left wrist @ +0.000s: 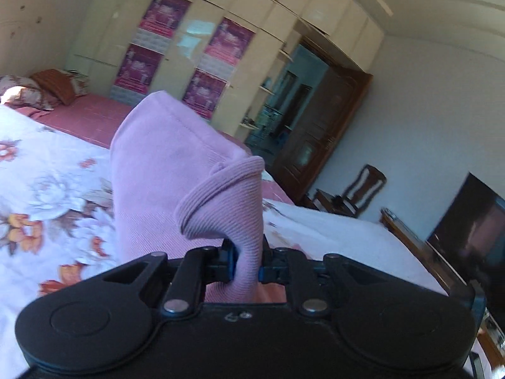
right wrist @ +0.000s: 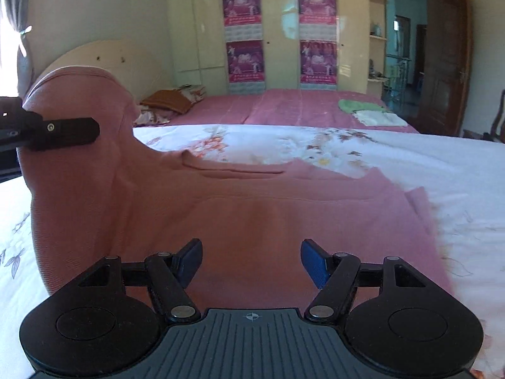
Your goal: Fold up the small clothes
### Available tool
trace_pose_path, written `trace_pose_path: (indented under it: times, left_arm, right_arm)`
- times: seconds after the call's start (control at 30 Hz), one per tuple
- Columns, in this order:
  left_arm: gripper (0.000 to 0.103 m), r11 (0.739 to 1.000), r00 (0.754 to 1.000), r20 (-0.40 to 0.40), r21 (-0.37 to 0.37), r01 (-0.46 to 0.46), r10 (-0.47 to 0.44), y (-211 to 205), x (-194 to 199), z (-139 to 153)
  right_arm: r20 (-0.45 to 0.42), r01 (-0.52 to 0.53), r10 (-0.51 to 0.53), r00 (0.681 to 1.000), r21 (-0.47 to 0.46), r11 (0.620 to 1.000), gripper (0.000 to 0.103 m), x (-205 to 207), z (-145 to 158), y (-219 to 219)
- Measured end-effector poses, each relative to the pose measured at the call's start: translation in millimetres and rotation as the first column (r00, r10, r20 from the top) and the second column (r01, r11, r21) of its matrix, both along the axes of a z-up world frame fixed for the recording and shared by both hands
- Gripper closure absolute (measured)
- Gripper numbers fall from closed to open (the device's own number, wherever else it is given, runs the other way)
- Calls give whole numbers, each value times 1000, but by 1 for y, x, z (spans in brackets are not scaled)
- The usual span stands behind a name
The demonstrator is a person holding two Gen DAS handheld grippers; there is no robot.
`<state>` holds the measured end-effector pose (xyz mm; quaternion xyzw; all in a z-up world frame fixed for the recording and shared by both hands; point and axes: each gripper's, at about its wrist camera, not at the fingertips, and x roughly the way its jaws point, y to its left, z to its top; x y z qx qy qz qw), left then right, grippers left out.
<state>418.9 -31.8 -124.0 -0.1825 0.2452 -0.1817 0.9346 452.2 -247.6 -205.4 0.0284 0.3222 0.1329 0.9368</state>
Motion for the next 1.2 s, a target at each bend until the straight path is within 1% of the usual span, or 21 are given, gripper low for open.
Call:
trace_pose_path:
  times: [0.07,0.13,0.2,0.23,0.27,0.33,0.37,0.4,0.43,0.5,0.57,0.63,0.73,0.87,0.93,0.97,1.07,1.1,1.13,1.17,1.2]
  left_arm:
    - [91,996,996,-17,26,89,-89,-34,6,-11]
    - [91,983,984,-60,59,171,-167,-66,11,-29]
    - [91,966,966,-124,98,241,-228,-92,13,-48]
    - [88,952,953,-166,131,276,-253,-103,13,-58]
    - [86,944,948,-181,155,291,-263,-109,11,-65]
    - [75,931,942,-187,186,313,-279,-114,1,-69]
    - [71,928,941,-182,194,319,-285,-114,-4,-68]
    - [61,925,940,-176,198,325,-293,-111,-10,-64]
    - [48,925,938,-170,189,331,-301,-108,-16,-60]
    - [32,929,943,-142,183,323,-300,-100,-27,-49]
    - [31,936,951,-111,178,303,-287,-87,-35,-34]
    - [28,951,965,-95,170,259,-246,-72,-33,-25]
    - [29,968,985,-100,194,157,-140,-45,-21,-23]
    - [30,979,992,-126,200,36,-11,-12,3,-25]
    - [31,977,989,-144,214,8,23,-5,16,-29]
    - [31,976,988,-155,218,7,28,-5,22,-33]
    - [34,973,983,-178,232,9,33,-5,30,-42]
    - [34,973,983,-179,229,7,35,-4,29,-44]
    - [34,974,983,-180,225,5,36,-5,30,-46]
    - [34,975,983,-182,220,7,34,-4,30,-46]
    - [33,976,983,-180,219,6,34,-5,27,-47]
  right_arm:
    - [-17,61,-61,998,7,998,35,-2,2,-30]
    - [-41,115,-115,993,9,993,35,-6,1,-55]
    - [-63,162,-161,985,15,987,35,-13,0,-77]
    - [-68,178,-176,982,16,984,35,-16,0,-85]
    - [-74,193,-191,979,18,981,35,-20,0,-92]
    - [-83,215,-212,974,37,976,35,-27,3,-105]
    - [-85,223,-218,972,54,973,35,-29,5,-109]
    - [-88,230,-223,971,82,970,35,-31,8,-113]
    - [-93,232,-222,971,113,966,35,-34,12,-116]
    - [-103,226,-210,972,176,958,35,-36,20,-118]
    - [-116,199,-177,977,223,954,35,-32,25,-117]
    - [-139,169,-135,981,269,948,35,-26,28,-113]
    - [-217,140,-67,974,344,929,35,-11,19,-104]
    - [-277,140,-28,961,393,909,35,14,5,-97]
    - [-301,134,-1,954,420,898,35,24,0,-95]
    - [-315,128,11,949,418,900,35,28,-2,-93]
    - [-307,95,36,951,401,911,35,32,-3,-87]
    - [-298,87,37,954,393,915,49,33,-3,-87]
    - [-291,81,38,956,386,919,84,33,-1,-86]
    - [-281,77,37,959,382,921,89,34,1,-86]
    - [-267,62,46,963,385,921,89,35,1,-85]
